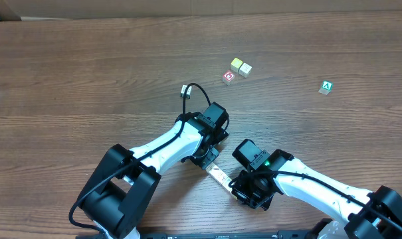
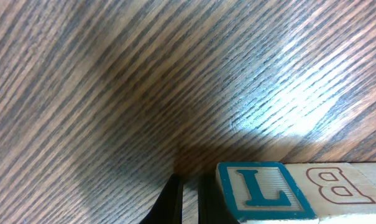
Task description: Flip 5 blocks
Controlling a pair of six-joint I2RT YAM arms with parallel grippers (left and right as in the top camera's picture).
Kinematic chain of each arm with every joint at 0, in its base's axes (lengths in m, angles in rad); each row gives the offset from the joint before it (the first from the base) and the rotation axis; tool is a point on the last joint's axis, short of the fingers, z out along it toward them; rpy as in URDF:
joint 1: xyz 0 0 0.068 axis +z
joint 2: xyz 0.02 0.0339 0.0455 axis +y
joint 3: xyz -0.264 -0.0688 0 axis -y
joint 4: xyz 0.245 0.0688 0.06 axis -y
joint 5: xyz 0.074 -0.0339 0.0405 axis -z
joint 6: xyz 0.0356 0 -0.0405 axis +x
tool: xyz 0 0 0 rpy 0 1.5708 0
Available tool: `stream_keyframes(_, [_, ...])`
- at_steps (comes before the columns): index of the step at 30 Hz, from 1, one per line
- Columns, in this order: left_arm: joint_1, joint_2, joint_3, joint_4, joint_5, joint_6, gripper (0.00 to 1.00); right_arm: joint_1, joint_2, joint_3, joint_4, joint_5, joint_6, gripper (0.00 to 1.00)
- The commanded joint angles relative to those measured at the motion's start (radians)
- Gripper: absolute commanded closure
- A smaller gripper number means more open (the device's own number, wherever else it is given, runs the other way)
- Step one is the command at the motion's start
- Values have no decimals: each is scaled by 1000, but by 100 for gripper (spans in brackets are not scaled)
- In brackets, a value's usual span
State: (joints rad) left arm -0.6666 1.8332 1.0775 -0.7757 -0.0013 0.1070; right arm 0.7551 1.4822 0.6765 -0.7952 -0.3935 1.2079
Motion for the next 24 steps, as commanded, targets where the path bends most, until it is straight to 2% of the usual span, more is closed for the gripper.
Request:
stream_keyframes(1, [-1, 13, -11, 3, 19, 27, 96, 16, 2, -4, 22, -6, 27, 96])
stream_keyframes(12, [-1, 13, -11, 6, 19, 29, 96, 53, 2, -4, 47, -5, 73, 96])
stream_keyframes(24, [-1, 13, -11, 29, 19, 93, 96, 75, 2, -4, 61, -4, 98, 96])
